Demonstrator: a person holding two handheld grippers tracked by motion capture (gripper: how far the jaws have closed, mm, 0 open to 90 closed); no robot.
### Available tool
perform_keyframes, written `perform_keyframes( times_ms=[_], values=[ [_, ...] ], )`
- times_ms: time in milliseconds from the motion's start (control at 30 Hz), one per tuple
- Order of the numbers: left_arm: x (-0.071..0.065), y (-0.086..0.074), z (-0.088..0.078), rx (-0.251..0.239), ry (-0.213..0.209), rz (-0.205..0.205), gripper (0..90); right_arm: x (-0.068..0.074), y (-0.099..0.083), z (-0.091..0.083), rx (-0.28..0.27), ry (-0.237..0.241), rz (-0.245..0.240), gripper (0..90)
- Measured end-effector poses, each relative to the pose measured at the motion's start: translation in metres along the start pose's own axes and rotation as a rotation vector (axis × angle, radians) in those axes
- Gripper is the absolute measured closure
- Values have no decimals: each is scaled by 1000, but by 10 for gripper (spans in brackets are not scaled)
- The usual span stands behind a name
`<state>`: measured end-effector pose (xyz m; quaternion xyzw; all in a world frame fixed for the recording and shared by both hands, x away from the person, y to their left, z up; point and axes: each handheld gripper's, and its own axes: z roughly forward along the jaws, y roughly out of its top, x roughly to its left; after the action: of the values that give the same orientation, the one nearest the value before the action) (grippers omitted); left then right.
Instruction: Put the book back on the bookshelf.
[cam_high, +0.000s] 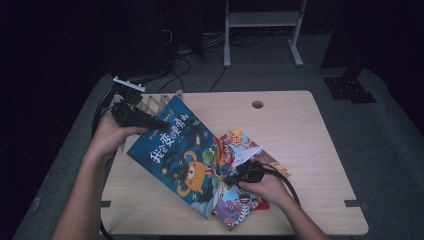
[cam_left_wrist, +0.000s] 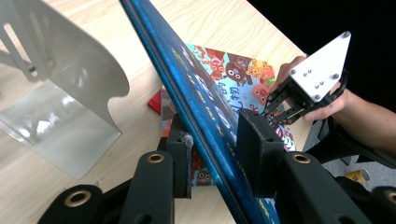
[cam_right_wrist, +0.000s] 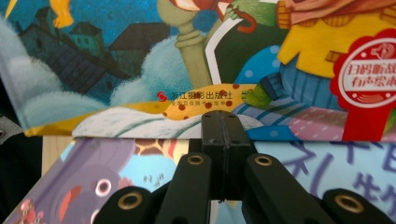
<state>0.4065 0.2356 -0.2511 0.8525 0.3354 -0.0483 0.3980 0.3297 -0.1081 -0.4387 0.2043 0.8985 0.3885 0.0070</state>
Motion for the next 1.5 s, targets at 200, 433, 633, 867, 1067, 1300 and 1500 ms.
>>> perform_keyframes(
  times_ms=[200, 433, 633, 867, 1067, 1300, 1500],
  values=[
    [-4, 19, 2, 45, -1, 10, 698, 1, -1, 2, -4, -20, -13, 874],
    [-15, 43, 3, 81, 10, 28, 735, -31, -24, -31, -72, -187, 78, 701],
    [-27, 64, 1, 98, 30, 53, 772, -78, -61, -66, -138, -434, 228, 427],
    [-39, 75, 5, 137, 41, 76, 787, -111, -92, -84, -136, -553, 338, 345],
    [-48, 82, 3, 144, 22, 96, 817, -126, -107, -89, -123, -627, 382, 320],
    [-57, 85, -2, 153, 48, 135, 824, -137, -120, -94, -116, -670, 443, 275],
    [-61, 83, -12, 145, 105, 152, 822, -144, -127, -95, -110, -717, 478, 254]
  ],
)
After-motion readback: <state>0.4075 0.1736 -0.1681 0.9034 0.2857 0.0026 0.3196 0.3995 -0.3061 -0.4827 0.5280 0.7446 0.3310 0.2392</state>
